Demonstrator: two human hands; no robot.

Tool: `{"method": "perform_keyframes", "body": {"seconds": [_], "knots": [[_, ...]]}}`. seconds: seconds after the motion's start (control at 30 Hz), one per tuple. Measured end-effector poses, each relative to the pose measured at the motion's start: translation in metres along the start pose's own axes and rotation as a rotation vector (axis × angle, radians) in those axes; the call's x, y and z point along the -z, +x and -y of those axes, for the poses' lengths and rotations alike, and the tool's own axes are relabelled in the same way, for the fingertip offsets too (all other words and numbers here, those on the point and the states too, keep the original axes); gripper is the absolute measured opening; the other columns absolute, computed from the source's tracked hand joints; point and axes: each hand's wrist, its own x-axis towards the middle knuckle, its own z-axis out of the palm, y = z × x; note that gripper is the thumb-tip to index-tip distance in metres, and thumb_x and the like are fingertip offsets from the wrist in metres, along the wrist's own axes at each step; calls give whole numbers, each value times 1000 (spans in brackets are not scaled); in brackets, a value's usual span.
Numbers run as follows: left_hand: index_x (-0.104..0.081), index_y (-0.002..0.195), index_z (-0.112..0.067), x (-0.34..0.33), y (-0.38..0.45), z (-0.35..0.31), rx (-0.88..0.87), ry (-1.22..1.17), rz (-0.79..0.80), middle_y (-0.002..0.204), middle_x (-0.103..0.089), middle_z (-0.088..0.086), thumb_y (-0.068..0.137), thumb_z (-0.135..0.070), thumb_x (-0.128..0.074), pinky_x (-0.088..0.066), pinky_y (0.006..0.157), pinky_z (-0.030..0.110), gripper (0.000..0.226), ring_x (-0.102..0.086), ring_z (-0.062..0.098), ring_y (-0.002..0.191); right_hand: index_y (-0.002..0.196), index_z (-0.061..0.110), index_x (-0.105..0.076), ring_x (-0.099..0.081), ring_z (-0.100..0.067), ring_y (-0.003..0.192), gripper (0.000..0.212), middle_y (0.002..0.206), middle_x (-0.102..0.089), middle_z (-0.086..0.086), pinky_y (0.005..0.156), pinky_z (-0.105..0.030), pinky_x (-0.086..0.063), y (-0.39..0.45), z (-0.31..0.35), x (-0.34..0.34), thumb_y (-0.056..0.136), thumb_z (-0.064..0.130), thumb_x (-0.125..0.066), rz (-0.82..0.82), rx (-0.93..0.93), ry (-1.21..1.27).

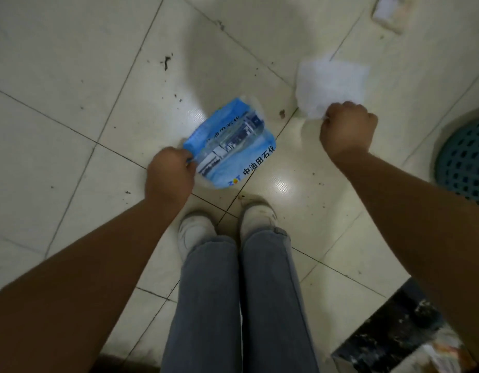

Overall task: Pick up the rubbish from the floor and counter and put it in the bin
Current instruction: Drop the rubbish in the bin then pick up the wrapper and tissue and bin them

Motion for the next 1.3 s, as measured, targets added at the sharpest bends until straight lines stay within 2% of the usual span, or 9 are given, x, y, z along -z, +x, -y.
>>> {"method": "perform_keyframes", "body": {"seconds": [0.07,0.23,0.43,0.57,0.67,0.73,1.0,1.1,1.3], "knots": [[-68,87,16,27,-20,-34,-42,1,-33,84,-66,37,87,0,-58,-52,70,44,19,-65,45,82,105,-2,-61,-55,-37,104,26,109,-62,-25,95,-38,-37,-29,-6,32,87,1,-43,6,-32,68],[-65,106,7,112,-72,-142,45,60,183,111,-64,27,94,-4,-47,-48,83,36,24,-60,37,104,104,5,-65,-59,-35,99,26,105,-67,-20,88,-36,-38,-110,-52,143,89,6,-43,3,-183,244],[-64,105,6,186,-138,-301,-116,174,246,112,-63,25,93,-3,-45,-50,84,36,24,-61,36,102,108,12,-67,-60,-33,101,28,108,-70,-17,79,-32,-27,-207,-176,266,92,12,-44,-78,-435,361],[-65,104,4,190,-166,-394,-253,247,213,103,-63,23,91,-2,-45,-50,77,35,25,-61,37,98,114,14,-64,-59,-34,107,29,114,-68,-18,100,-39,-36,-250,-271,287,94,16,-43,-85,-679,524],[-66,103,3,172,-182,-461,-320,305,203,93,-60,19,91,-2,-45,-49,74,32,24,-62,37,96,110,7,-64,-58,-36,108,28,115,-66,-20,100,-42,-40,-264,-343,287,96,17,-42,-90,-845,676],[-65,104,3,148,-187,-504,-330,344,201,104,-63,22,91,-3,-46,-50,78,34,24,-61,37,98,109,-1,-64,-59,-39,105,28,112,-66,-23,95,-45,-44,-259,-386,281,96,14,-45,-172,-883,792],[-53,125,-1,13,-169,-626,-294,550,258,124,-53,19,94,-6,-47,-49,93,36,32,-58,34,111,101,-13,-65,-62,-44,94,28,101,-66,-37,83,-45,-46,-209,-478,238,92,3,-45,-257,-689,872],[-51,128,-1,-37,-155,-640,-265,596,304,129,-50,20,96,-6,-46,-48,95,37,33,-56,34,115,98,-8,-67,-63,-41,92,30,100,-66,-34,78,-41,-48,-185,-484,205,90,6,-42,-111,-638,854],[-34,141,-8,-106,-124,-625,-436,706,376,146,-33,18,100,-18,-39,-37,106,44,42,-36,36,132,135,9,-41,-40,-36,130,41,138,-45,-22,104,-41,-41,-134,-480,141,94,14,-45,293,-478,769]]}}
